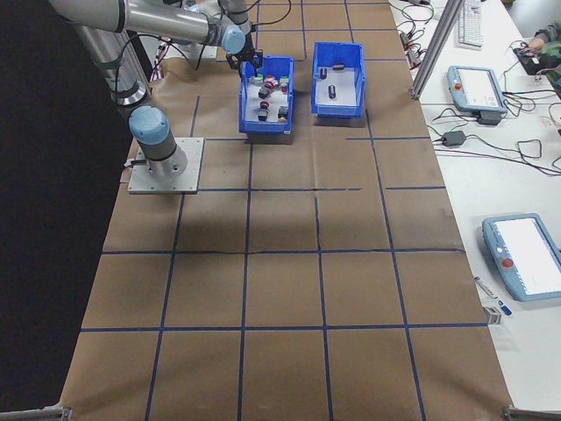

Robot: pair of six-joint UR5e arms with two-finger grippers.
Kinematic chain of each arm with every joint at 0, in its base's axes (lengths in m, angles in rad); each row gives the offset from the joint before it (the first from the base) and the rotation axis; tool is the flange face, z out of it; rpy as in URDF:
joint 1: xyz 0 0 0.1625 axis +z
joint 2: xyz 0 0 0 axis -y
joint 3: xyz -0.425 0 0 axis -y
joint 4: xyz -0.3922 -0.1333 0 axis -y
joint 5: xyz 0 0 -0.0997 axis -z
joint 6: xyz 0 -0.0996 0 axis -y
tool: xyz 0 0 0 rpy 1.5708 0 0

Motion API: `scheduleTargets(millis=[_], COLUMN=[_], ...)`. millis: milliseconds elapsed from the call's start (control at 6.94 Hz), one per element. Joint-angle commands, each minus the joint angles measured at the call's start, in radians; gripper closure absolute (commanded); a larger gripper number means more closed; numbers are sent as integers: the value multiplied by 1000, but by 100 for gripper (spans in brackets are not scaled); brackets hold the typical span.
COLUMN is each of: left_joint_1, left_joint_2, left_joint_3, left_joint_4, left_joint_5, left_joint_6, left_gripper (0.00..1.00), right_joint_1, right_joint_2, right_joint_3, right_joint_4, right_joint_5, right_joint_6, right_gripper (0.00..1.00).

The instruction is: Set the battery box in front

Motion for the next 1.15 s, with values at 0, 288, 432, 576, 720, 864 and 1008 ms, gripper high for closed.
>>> scheduleTargets(millis=[0,288,432,576,720,864,1008], left_joint_1=[-2,-4,-4,-5,-5,-5,-4], left_joint_2=[3,27,27,36,50,50,43], left_joint_3=[-2,-27,-21,-18,-30,-32,-30], left_joint_4=[-35,-40,-31,-32,-35,-41,-41], left_joint_5=[-3,-9,3,-1,3,3,-1], left_joint_6=[-2,-5,1,2,1,2,2], left_gripper=[1,1,1,1,1,0,0], right_joint_1=[-103,-285,-415,-547,-653,-701,-703], right_joint_2=[-71,-160,-200,-243,-266,-262,-265], right_joint_3=[-144,-209,-211,-209,-217,-218,-220], right_joint_4=[196,388,394,397,398,398,397], right_joint_5=[-1,7,8,10,13,55,69], right_joint_6=[4,13,38,100,239,416,631], right_gripper=[0,0,0,0,0,0,0])
